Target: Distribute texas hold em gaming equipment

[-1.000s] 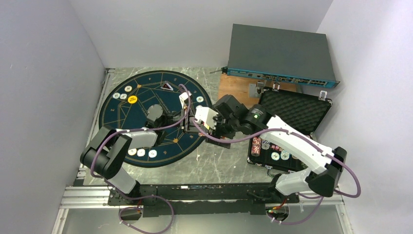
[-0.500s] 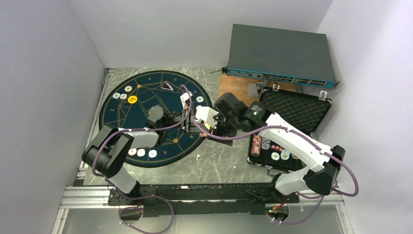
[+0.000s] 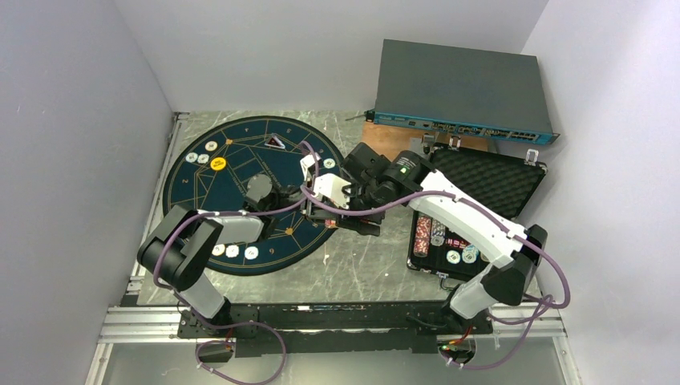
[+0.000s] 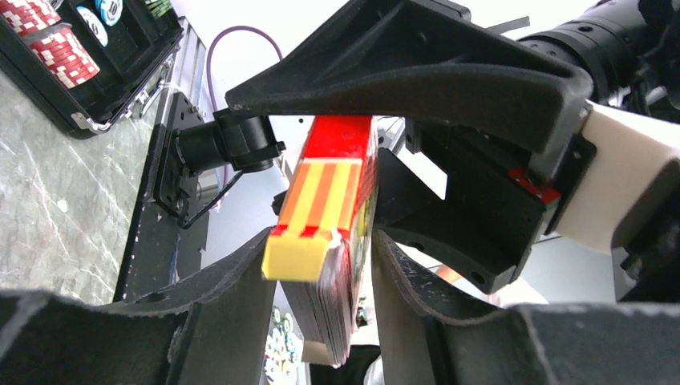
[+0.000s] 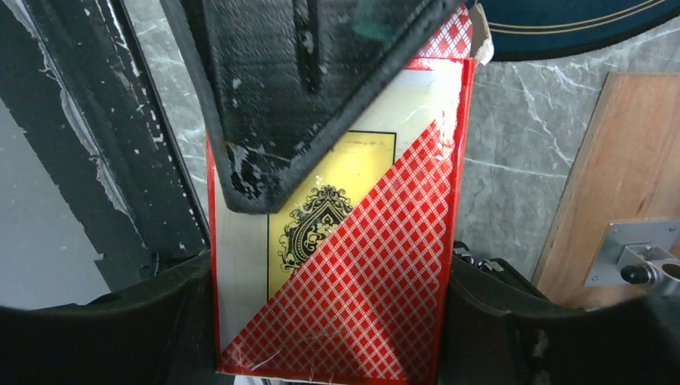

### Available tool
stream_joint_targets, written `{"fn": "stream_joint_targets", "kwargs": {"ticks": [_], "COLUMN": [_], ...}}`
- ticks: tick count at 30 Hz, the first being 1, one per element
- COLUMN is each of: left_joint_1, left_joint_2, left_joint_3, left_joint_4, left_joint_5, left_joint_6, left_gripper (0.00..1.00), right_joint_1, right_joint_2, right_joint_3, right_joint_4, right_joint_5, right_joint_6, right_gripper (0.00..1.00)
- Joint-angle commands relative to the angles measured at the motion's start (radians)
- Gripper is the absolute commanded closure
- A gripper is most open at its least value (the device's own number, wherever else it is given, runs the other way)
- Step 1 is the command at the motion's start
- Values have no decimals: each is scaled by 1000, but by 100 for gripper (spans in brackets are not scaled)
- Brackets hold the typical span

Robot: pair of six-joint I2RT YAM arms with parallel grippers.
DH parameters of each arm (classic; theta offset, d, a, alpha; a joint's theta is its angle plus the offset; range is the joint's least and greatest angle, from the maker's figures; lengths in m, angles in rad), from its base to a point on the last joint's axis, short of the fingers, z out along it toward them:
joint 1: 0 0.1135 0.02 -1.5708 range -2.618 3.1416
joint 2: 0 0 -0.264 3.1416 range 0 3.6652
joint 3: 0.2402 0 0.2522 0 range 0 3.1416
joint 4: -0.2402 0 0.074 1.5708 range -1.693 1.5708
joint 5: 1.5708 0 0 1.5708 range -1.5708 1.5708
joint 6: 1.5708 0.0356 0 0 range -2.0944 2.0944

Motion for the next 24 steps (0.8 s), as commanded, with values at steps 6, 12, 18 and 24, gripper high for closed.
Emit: {"fn": "stream_joint_targets", "kwargs": {"ticks": [6,12,18,24], "left_joint_1": [-8,-8,-11,-15], "left_joint_2": [23,34,54,76], "left_joint_3": [33,34,43,62], "left_joint_4": [93,123,153,202], "left_joint_5": [8,0,-8,-14], "left_joint_6": [-39,-60,-87,-123], "left_gripper": [47,47,46,46], "right_joint_1": [17,32,42,44], "right_joint_2": [20,13,18,26], "right_joint_3": [127,98,94,90], "right_joint_4": [-94,-99,-81,-68], "right_joint_5": [17,82,117,127], "right_joint_6": [31,57,89,94], "right_gripper": [62,54,40,32]}}
